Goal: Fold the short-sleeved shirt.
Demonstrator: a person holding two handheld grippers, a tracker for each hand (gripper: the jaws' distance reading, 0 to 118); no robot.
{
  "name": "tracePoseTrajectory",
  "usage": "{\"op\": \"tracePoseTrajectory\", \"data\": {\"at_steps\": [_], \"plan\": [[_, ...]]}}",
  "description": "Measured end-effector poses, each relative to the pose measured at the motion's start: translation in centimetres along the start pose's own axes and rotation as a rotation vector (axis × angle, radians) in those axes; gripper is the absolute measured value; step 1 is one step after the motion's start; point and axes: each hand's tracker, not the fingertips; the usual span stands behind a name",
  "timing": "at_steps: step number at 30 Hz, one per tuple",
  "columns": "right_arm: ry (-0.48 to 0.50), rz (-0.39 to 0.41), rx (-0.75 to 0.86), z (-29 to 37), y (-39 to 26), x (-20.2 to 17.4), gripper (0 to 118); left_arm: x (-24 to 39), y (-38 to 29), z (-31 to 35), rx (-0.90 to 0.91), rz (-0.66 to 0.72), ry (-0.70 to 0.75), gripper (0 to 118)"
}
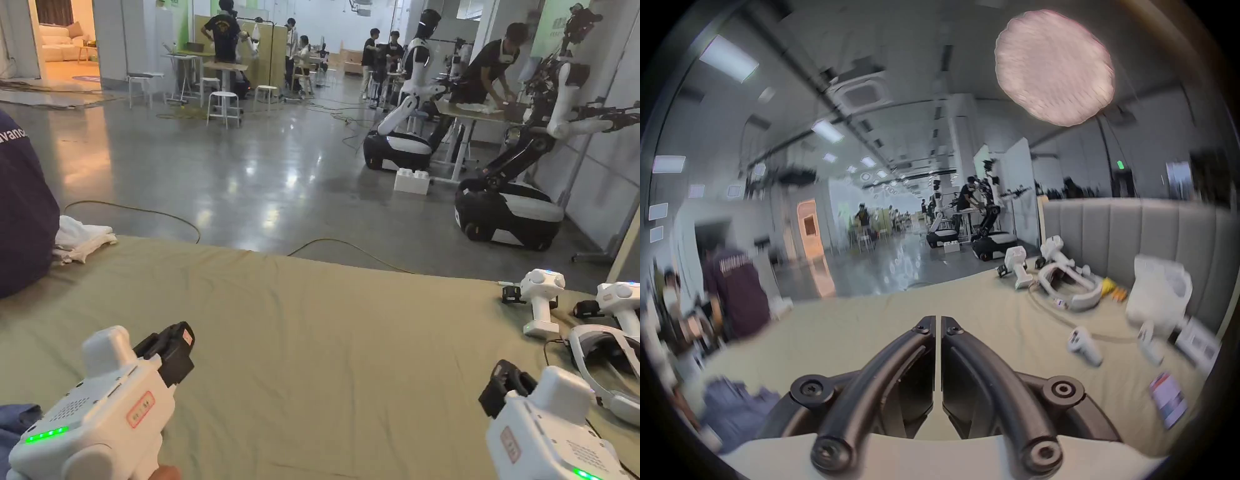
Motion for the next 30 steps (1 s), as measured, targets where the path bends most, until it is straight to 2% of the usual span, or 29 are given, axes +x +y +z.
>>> {"op": "tracePoseTrajectory", "data": {"at_steps": [2, 4, 5, 6, 7, 10, 12, 13, 14, 16, 19, 21, 23, 25, 27, 29, 30], "plan": [[-0.016, -0.094, 0.007, 0.0, 0.6, 0.7, 3, 0.4, 0.3, 0.2, 0.018, -0.028, 0.012, 11], [-0.019, -0.041, 0.007, -0.2, 1.0, 0.6, 3, 2.3, 0.6, 0.2, 0.010, -0.274, 0.066, 11], [-0.020, 0.058, 0.012, -0.3, 1.1, 0.1, 3, 3.4, 0.5, 0.1, -0.001, -0.426, 0.084, 11], [-0.018, 0.193, 0.013, -0.4, 1.0, -0.7, 3, 4.5, 0.3, -0.2, -0.024, -0.612, 0.110, 11], [-0.003, 0.367, 0.020, -0.5, 0.8, -1.6, 3, 5.7, -0.3, -0.4, -0.040, -0.817, 0.142, 11], [-0.032, 0.999, 0.076, -0.5, -1.5, -4.4, 3, 7.4, -2.3, -1.1, -0.065, -1.357, 0.199, 11], [-0.044, 1.353, 0.162, -0.4, -3.6, -4.8, 3, 7.4, -3.6, -1.3, -0.056, -1.629, 0.230, 11], [-0.041, 1.482, 0.201, -0.3, -4.3, -4.7, 3, 7.3, -3.9, -1.3, -0.052, -1.696, 0.232, 11], [-0.031, 1.560, 0.215, -0.1, -4.8, -4.5, 3, 7.3, -4.0, -1.3, -0.041, -1.746, 0.237, 11], [-0.019, 1.620, 0.230, 0.1, -5.3, -4.4, 3, 7.0, -3.7, -1.0, -0.032, -1.727, 0.226, 11], [-0.016, 1.563, 0.214, 1.5, -4.7, -5.3, 3, 6.9, -2.9, -0.7, -0.037, -1.588, 0.231, 11], [0.006, 1.427, 0.168, 1.9, -4.4, -5.8, 3, 6.8, -2.1, -0.4, -0.056, -1.369, 0.196, 11], [0.020, 1.239, 0.109, 0.8, -3.9, -5.2, 3, 6.4, -1.2, -0.2, -0.086, -1.091, 0.158, 11], [0.020, 0.999, 0.053, 0.7, -3.1, -5.3, 3, 5.6, -0.7, -0.1, -0.105, -0.835, 0.104, 11], [0.011, 0.704, -0.006, -0.1, -2.3, -4.3, 3, 5.1, -0.9, 0.2, -0.078, -0.656, 0.076, 11], [-0.026, 0.508, -0.037, -0.1, -1.9, -3.8, 4, 4.5, -0.8, 0.5, -0.041, -0.501, 0.068, 11], [-0.009, 0.404, -0.038, 0.2, -1.7, -3.6, 4, 4.3, -0.7, 0.7, -0.020, -0.436, 0.070, 11]]}}
